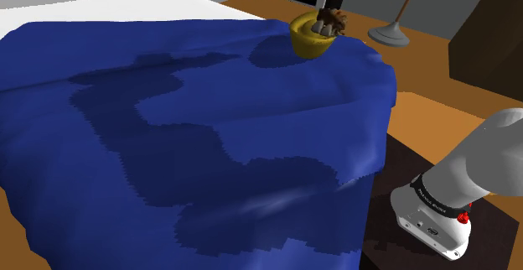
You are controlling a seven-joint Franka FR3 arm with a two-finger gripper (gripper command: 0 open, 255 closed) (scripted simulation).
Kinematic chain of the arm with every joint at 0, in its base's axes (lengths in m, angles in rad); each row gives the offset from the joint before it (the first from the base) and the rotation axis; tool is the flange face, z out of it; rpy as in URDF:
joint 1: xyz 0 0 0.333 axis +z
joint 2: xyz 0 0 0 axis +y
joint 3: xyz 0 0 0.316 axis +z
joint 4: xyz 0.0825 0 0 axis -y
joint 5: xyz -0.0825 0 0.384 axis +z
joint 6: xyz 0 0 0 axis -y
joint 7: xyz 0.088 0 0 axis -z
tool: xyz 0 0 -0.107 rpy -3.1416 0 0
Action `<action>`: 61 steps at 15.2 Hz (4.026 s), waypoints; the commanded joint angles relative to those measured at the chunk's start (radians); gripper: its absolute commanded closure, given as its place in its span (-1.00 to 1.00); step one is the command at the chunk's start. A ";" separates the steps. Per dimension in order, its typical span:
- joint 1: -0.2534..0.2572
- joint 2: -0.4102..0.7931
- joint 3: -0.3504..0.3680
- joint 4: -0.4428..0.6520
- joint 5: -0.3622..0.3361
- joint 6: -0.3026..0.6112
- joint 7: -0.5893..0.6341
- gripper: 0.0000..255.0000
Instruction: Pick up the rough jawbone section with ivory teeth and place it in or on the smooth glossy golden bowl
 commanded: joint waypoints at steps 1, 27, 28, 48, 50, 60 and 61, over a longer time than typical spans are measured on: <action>0.000 -0.005 -0.001 -0.032 -0.001 0.028 0.000 1.00; 0.036 0.195 -0.162 0.017 0.411 -0.133 -0.610 1.00; 0.036 0.192 -0.162 0.015 0.410 -0.134 -0.610 1.00; 0.030 0.228 -0.171 0.255 0.414 -0.332 -0.552 1.00; 0.028 0.237 -0.173 0.293 0.417 -0.360 -0.545 1.00; -0.004 0.478 -0.185 0.598 0.492 -0.440 -0.545 1.00; -0.001 0.471 -0.185 0.574 0.489 -0.424 -0.549 1.00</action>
